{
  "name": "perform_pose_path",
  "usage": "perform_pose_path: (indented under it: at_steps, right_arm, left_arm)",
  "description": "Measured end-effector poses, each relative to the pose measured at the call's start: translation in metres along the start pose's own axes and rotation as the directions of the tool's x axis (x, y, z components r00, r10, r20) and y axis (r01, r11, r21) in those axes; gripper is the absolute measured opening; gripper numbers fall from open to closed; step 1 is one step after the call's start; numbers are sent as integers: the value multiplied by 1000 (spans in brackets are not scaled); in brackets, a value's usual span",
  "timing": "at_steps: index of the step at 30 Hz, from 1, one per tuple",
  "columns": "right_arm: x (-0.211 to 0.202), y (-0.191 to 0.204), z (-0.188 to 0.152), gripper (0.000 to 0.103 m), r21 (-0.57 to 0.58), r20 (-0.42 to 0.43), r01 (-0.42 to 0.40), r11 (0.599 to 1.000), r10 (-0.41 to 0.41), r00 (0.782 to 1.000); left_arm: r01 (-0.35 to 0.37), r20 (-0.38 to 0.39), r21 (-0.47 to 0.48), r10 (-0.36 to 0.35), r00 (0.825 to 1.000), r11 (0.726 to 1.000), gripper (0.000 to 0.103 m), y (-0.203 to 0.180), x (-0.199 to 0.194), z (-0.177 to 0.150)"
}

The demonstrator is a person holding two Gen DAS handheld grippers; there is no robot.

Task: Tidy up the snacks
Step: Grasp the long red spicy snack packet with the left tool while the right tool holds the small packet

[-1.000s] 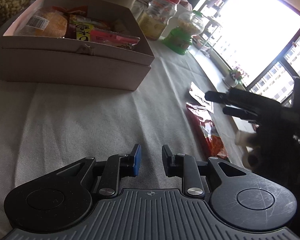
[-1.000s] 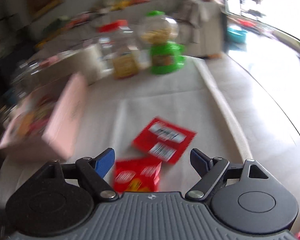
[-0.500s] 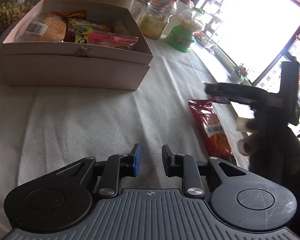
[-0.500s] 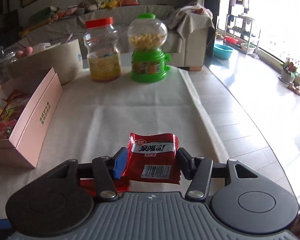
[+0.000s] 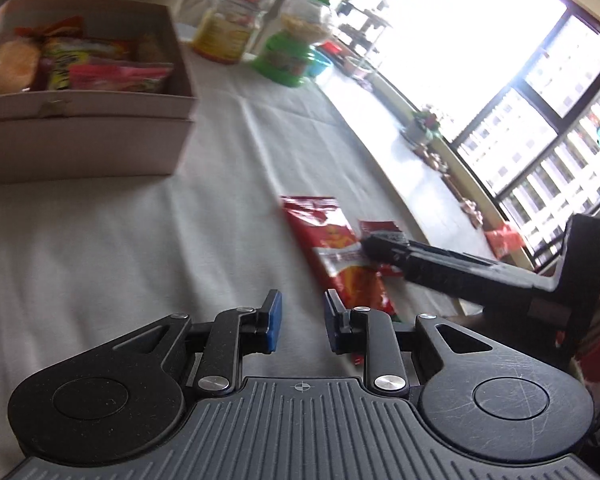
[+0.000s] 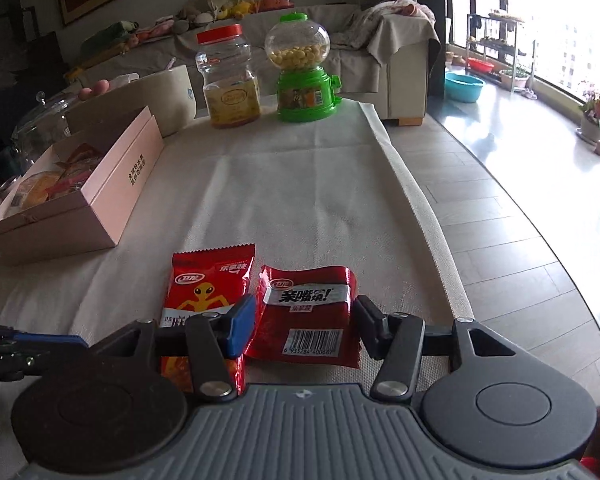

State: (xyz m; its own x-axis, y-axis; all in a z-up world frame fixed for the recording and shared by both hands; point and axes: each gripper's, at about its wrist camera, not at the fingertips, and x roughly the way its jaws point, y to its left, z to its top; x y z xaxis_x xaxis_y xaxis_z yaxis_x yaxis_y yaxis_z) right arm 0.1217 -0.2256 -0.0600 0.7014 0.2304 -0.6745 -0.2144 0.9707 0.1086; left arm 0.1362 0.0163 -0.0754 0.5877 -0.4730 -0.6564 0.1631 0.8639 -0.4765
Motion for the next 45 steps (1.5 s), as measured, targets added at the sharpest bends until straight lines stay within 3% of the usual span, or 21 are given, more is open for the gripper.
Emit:
perform_pose_path:
  at_steps: [3, 9, 14, 18, 20, 23, 26, 28, 30, 31, 33, 36, 38, 40, 41, 45]
  right_arm:
    - [-12, 4, -14, 54, -45, 43, 32, 998, -31, 999]
    - [-25, 10, -30, 55, -25, 44, -36, 999, 37, 998]
    - [-24, 47, -35, 56, -95, 16, -165, 982, 167, 986]
    - [-23, 69, -35, 56, -190, 21, -174, 966, 181, 983]
    - [-24, 60, -31, 56, -173, 46, -122, 977, 131, 990]
    - [-23, 29, -29, 57, -88, 53, -34, 996, 39, 998]
    - [-24, 5, -30, 61, 18, 53, -44, 999, 43, 998]
    - [-25, 4, -32, 64, 20, 61, -39, 999, 38, 997]
    - [-25, 6, -33, 67, 13, 59, -39, 999, 38, 998]
    - [-24, 6, -33, 70, 13, 57, -44, 999, 43, 997]
    - [-24, 5, -33, 72, 17, 56, -51, 999, 50, 997]
    - [-23, 3, -32, 72, 29, 58, -63, 998, 62, 996]
    - [-24, 2, -32, 73, 35, 59, -70, 997, 68, 996]
    - [-23, 3, -32, 75, 29, 57, -70, 997, 69, 996]
    - [-23, 4, -32, 76, 23, 55, -68, 997, 67, 996]
    - [-22, 7, -31, 77, 12, 51, -64, 998, 64, 997]
  left_arm:
    - [-4, -20, 3, 4, 1000, 1000, 26, -10, 21, 8]
    - [-14, -29, 11, 14, 999, 1000, 28, -18, 51, 26]
    - [-78, -7, 76, 79, 997, 994, 28, -5, 34, 31]
    - [-155, 23, 150, 153, 988, 976, 28, 4, 9, 22]
    - [-197, 54, 235, 190, 980, 952, 28, -4, -2, 16]
    - [-196, 45, 351, 193, 980, 916, 28, -24, -1, 8]
    - [-189, 12, 439, 205, 979, 878, 28, -45, 13, -3]
    - [-210, 27, 525, 231, 973, 825, 31, -59, 22, -13]
    - [-230, 41, 614, 261, 965, 755, 43, -69, 28, -24]
    - [-226, 40, 638, 261, 964, 736, 47, -72, 30, -27]
    - [-196, 20, 633, 237, 971, 749, 55, -71, 28, -27]
    - [-148, -4, 566, 182, 983, 811, 55, -58, 21, -17]
    - [-169, 17, 501, 185, 983, 849, 53, -49, 17, -9]
    - [-233, 53, 471, 236, 970, 851, 51, -42, 21, -4]
    - [-240, 58, 461, 241, 969, 854, 54, -39, 23, 0]
    - [-190, 38, 420, 192, 981, 887, 54, -33, 29, 7]
